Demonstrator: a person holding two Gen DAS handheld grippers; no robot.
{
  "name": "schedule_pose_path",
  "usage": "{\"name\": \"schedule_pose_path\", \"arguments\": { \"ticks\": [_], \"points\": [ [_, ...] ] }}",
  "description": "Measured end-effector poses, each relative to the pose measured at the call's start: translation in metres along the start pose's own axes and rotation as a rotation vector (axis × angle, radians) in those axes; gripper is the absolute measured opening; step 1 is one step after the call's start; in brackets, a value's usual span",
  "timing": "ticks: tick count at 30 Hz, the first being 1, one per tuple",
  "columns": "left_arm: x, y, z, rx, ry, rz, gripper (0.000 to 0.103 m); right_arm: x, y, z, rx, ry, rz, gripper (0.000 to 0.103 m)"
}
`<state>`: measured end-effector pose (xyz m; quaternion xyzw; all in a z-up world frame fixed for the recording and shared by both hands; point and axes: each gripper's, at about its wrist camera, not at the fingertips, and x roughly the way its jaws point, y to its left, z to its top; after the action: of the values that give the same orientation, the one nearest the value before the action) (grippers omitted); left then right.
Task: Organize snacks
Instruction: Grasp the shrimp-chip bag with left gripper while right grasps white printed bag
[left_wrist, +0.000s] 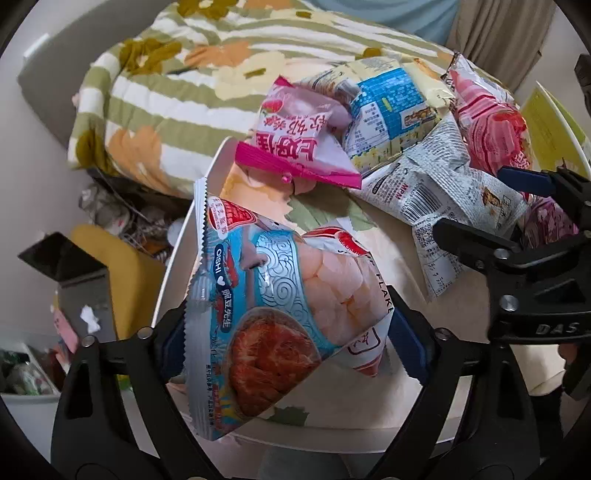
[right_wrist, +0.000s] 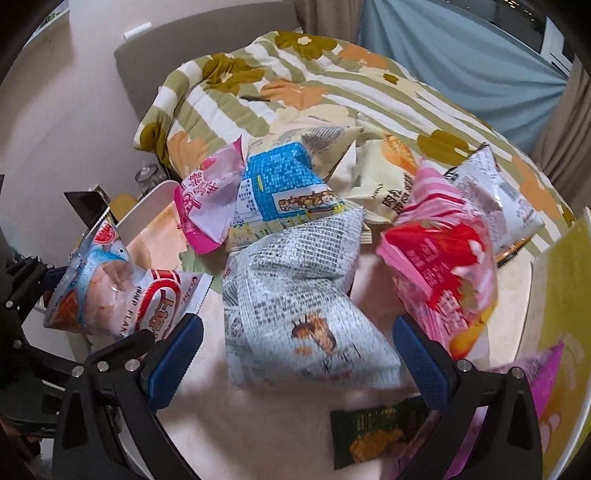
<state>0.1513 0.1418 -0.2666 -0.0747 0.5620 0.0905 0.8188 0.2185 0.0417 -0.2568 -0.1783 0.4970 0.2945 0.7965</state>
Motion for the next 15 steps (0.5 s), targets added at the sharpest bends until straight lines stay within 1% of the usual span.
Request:
{"name": "schedule_pose_path", "arguments": {
  "ticks": [2,4,9,15],
  "points": [
    [0.002,0.004,0.001,-0.015,0.013,-0.018,0.083,0.008,0.0,0.003,-0.009,0.014,-0.004,0.102],
    [0.003,0.008,0.002,-0.026,0.019,-0.038,0.076,0.015,-0.001,0.004,-0.012,0.029,-0.001,0.102],
    [0.002,0.016,-0.001,-0.051,0.022,-0.08,0.07,0.025,0.0,0.007,-0.018,0.051,0.009,0.102],
    [-0.001,0.021,-0.001,-0.063,0.027,-0.1,0.068,0.031,0.001,0.006,-0.013,0.062,0.018,0.102]
  ]
}}
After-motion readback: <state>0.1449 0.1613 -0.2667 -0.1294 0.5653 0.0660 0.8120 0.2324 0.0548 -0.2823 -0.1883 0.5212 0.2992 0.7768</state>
